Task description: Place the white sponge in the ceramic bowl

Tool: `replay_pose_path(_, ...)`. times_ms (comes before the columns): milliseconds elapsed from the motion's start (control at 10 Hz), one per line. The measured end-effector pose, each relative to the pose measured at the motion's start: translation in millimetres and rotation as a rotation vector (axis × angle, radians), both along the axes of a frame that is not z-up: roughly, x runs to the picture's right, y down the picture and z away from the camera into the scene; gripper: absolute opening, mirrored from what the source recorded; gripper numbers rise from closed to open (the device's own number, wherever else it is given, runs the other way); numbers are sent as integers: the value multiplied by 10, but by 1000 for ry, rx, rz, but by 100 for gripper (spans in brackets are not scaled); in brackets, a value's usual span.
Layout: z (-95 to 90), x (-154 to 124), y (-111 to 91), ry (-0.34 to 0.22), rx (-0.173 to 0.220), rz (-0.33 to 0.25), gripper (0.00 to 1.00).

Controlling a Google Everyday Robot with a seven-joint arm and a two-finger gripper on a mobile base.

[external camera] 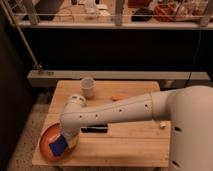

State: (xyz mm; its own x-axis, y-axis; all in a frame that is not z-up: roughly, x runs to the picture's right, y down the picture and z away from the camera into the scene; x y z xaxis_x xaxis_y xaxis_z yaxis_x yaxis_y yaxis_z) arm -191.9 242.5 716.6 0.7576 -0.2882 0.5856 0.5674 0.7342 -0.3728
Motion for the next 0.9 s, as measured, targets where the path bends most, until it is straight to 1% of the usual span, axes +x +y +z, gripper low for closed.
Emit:
replay_pose_path(100,4,-19,10,-2,1,-4,25)
replay_pose_path(300,10,-33,8,-3,4,-5,38)
replay_pose_path(500,25,-45,8,-5,6,-5,60)
replay_pose_path(800,34,-73,14,-8,9,-8,79)
replay_pose_path(900,36,-84,19,-10,10,-9,79)
